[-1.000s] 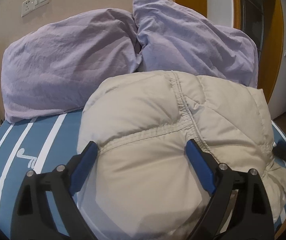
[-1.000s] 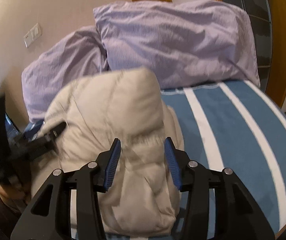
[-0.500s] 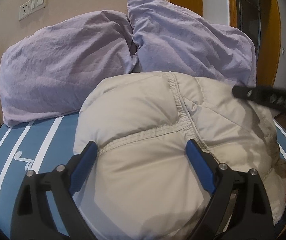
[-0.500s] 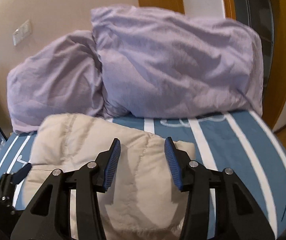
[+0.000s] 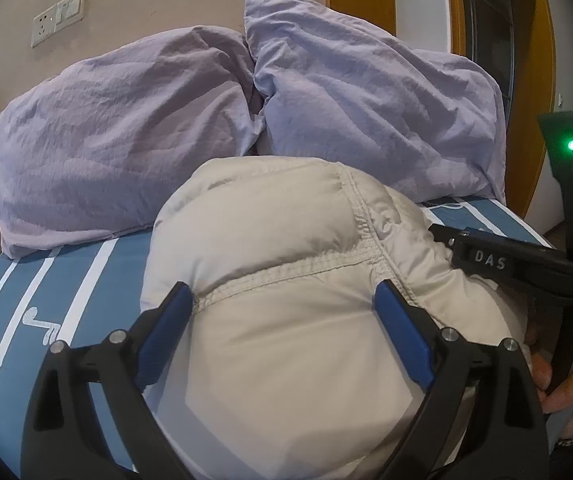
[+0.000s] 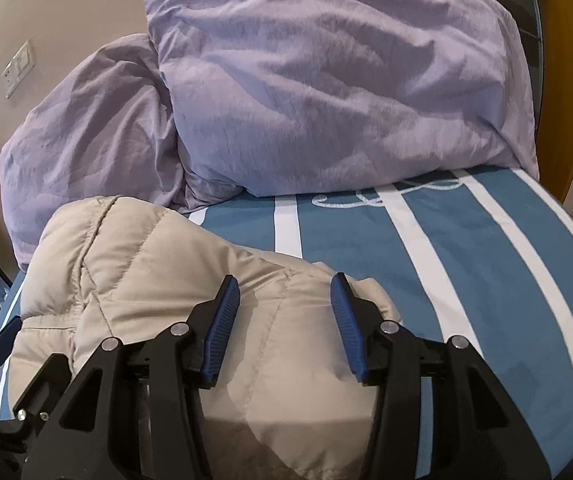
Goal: Fold large clothes
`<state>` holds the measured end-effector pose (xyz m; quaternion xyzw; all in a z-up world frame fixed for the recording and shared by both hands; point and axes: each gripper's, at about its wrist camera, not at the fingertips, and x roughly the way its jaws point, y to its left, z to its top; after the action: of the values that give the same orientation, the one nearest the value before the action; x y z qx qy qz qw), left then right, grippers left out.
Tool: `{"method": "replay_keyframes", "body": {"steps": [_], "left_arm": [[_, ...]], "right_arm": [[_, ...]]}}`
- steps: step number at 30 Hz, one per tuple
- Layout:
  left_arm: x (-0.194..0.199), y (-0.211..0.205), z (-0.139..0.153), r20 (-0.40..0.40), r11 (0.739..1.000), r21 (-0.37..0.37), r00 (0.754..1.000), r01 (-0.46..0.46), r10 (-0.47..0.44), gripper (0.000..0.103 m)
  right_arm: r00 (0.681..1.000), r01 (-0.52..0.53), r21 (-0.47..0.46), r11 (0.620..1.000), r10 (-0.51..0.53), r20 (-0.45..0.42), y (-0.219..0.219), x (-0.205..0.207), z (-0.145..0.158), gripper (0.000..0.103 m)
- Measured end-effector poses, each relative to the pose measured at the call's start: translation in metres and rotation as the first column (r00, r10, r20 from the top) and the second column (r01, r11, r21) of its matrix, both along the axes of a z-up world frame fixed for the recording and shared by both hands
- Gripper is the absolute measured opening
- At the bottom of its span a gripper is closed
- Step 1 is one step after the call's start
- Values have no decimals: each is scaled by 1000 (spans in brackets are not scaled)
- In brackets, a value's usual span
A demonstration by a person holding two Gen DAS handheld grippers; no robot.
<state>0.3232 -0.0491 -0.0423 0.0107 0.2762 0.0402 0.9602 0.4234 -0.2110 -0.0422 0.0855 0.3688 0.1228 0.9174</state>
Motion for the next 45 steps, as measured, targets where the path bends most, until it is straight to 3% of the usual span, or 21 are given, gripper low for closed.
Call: {"method": "replay_keyframes", "body": {"steps": [15, 22, 30, 33, 36, 45], "left_arm": [[1, -4, -1, 1, 1000, 29, 1000, 0, 0, 93], [-1, 5, 27, -4, 999, -36, 1000, 15, -15, 94], [29, 18, 54, 3, 997, 15, 997, -79, 79, 94], [44, 18, 51, -24, 992, 52, 993, -118, 119, 94], [61, 19, 35, -109, 989, 62, 985, -131, 137, 94], [67, 24, 15, -123, 990, 52, 983, -132, 138, 99]], "right_arm": [[999, -4, 19, 1000, 5, -40, 0, 7, -17, 50], [998, -3, 55, 998, 6, -62, -5, 10, -22, 50], [998, -4, 56, 998, 7, -61, -6, 11, -21, 50], [998, -4, 57, 998, 7, -59, -7, 10, -20, 50], [999, -4, 56, 998, 7, -53, -7, 10, -20, 50], [999, 4, 32, 999, -3, -36, -3, 8, -17, 52]]}}
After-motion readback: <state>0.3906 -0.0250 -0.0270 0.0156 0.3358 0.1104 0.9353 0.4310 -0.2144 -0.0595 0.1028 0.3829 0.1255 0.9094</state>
